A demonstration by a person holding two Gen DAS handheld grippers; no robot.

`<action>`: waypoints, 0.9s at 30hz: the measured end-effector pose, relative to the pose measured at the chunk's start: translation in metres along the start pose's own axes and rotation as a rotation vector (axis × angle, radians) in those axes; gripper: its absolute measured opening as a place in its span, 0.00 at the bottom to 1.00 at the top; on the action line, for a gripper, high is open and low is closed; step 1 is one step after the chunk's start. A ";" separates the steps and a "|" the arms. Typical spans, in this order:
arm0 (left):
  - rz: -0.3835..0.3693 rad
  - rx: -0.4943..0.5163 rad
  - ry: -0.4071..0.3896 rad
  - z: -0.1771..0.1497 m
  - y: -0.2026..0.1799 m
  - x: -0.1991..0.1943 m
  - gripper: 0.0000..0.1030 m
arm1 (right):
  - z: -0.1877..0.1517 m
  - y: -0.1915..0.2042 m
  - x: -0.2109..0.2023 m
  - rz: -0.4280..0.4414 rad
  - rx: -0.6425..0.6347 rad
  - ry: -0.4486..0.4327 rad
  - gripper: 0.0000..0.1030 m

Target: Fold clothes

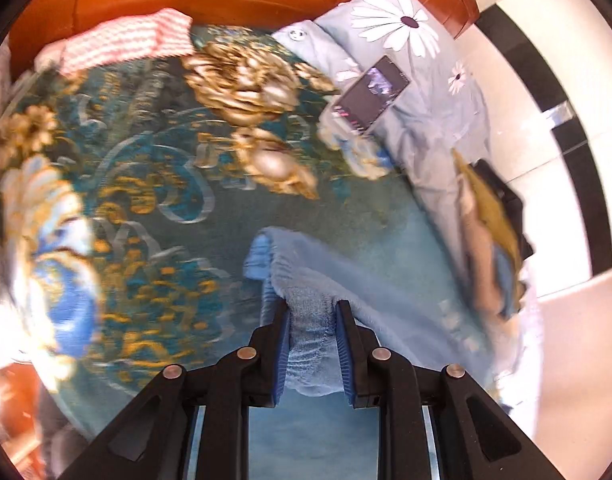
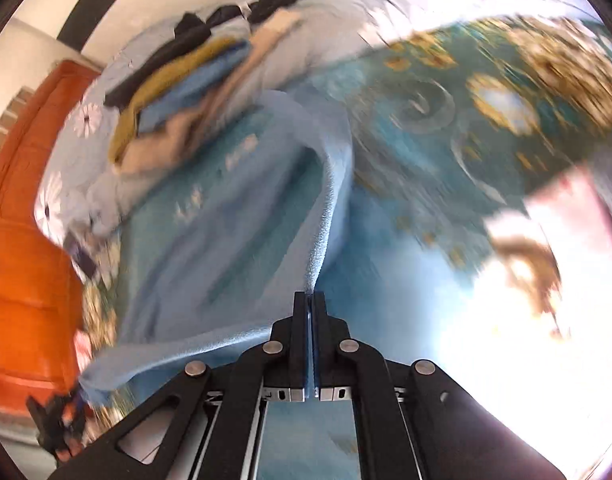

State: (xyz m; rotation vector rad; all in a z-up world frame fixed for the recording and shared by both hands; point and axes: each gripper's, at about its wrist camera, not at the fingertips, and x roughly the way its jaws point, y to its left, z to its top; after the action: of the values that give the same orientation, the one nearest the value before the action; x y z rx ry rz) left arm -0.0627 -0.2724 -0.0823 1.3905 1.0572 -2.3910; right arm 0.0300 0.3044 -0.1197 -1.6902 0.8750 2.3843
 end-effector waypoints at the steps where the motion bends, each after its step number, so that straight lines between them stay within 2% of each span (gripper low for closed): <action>1: 0.024 0.010 0.019 -0.008 0.009 0.003 0.23 | -0.017 -0.009 0.002 -0.033 -0.007 0.024 0.00; 4: 0.108 0.034 0.064 -0.031 0.030 0.012 0.23 | -0.056 -0.039 0.021 -0.047 0.067 0.146 0.00; 7: 0.147 0.025 0.083 -0.046 0.048 0.017 0.23 | -0.067 -0.056 0.031 -0.044 0.143 0.171 0.00; 14: 0.176 -0.016 0.072 -0.052 0.060 0.022 0.22 | -0.013 -0.019 0.029 0.030 0.041 0.075 0.00; 19: 0.181 0.010 0.070 -0.051 0.052 0.024 0.22 | -0.002 -0.036 0.028 -0.045 0.087 0.061 0.00; 20: 0.177 0.007 0.076 -0.051 0.053 0.026 0.22 | -0.007 -0.042 0.026 -0.054 0.111 0.060 0.01; 22: 0.173 -0.011 0.087 -0.052 0.057 0.029 0.22 | -0.018 -0.053 0.025 -0.075 0.148 0.062 0.12; 23: 0.170 -0.022 0.094 -0.053 0.060 0.031 0.22 | -0.024 -0.059 0.024 -0.080 0.167 0.061 0.26; 24: 0.166 -0.034 0.103 -0.053 0.062 0.033 0.22 | -0.029 -0.065 0.026 -0.074 0.201 0.058 0.33; 27: 0.159 -0.053 0.119 -0.054 0.065 0.034 0.22 | -0.037 -0.076 0.026 -0.021 0.290 0.018 0.34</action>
State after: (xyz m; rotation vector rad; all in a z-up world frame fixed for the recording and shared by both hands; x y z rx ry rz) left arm -0.0135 -0.2777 -0.1585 1.5525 0.9896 -2.1770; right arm 0.0808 0.3428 -0.1809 -1.6013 1.1354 2.1077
